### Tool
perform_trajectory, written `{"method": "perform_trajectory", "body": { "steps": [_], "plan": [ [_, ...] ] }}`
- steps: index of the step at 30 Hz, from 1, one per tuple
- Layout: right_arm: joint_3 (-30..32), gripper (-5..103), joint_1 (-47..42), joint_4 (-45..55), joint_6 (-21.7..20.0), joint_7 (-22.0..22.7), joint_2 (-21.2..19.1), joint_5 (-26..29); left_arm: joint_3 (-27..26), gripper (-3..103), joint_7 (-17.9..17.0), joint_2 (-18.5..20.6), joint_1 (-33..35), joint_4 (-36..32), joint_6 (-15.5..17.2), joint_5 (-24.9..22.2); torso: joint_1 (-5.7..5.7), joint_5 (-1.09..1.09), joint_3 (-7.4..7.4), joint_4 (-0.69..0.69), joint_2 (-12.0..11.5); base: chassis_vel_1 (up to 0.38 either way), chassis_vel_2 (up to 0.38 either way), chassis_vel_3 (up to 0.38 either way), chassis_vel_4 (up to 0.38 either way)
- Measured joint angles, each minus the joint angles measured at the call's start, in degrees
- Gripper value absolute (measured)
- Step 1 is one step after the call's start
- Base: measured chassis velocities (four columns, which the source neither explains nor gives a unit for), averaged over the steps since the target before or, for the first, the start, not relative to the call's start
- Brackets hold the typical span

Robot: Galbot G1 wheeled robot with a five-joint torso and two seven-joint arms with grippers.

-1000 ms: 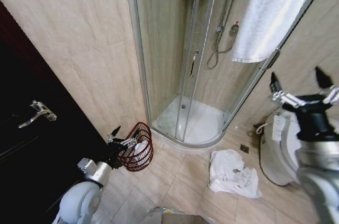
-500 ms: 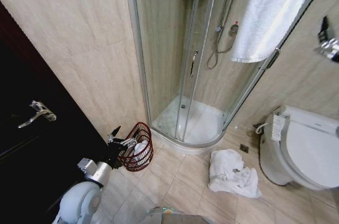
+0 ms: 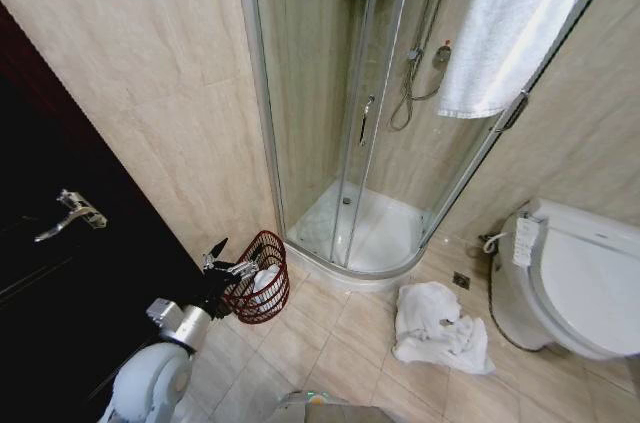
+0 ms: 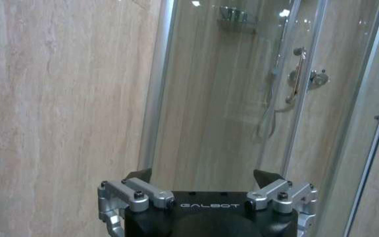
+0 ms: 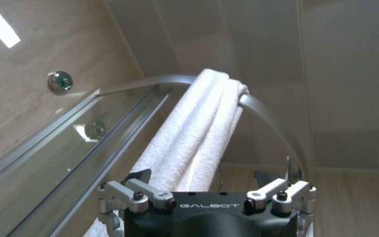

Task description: Discard the used towel into the hamper.

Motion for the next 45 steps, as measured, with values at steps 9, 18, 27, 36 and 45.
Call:
{"method": "perform_trajectory", "body": {
  "steps": [9,18,27,36,45],
  "plan": [
    [-0.03,100,2.18,-0.71,-6.82,-0.47,-5.51,14.57,0.0,100,0.0,0.01,0.0,0.0,0.0,0.0,0.0,0.01,0.0,0.0,0.0,0.0,0.0,0.0,0.0],
    [-2.08,100,8.86,-4.62,-9.35,-0.12,-13.18,26.02,0.0,100,0.0,0.01,0.0,0.0,0.0,0.0,0.0,-0.02,0.0,0.0,0.0,0.0,0.0,0.0,0.0],
    [-0.44,100,8.22,-3.75,-11.26,0.03,-13.89,32.5,0.0,100,0.0,0.01,0.0,0.0,-0.01,0.0,-0.01,0.0,0.0,0.0,0.0,0.0,0.0,0.0,0.0],
    [0.38,100,8.61,-3.25,-11.85,-0.1,-15.71,34.33,0.0,100,0.0,0.01,0.0,0.0,-0.01,0.0,-0.01,-0.01,0.0,0.0,0.0,0.0,0.0,0.0,0.0],
    [1.61,100,5.71,-7.93,-9.35,-6.08,-22.22,44.98,0.0,100,0.0,0.01,0.0,0.0,0.0,0.0,-0.01,0.02,0.0,0.0,0.0,0.0,0.0,0.0,0.0]
  ]
}}
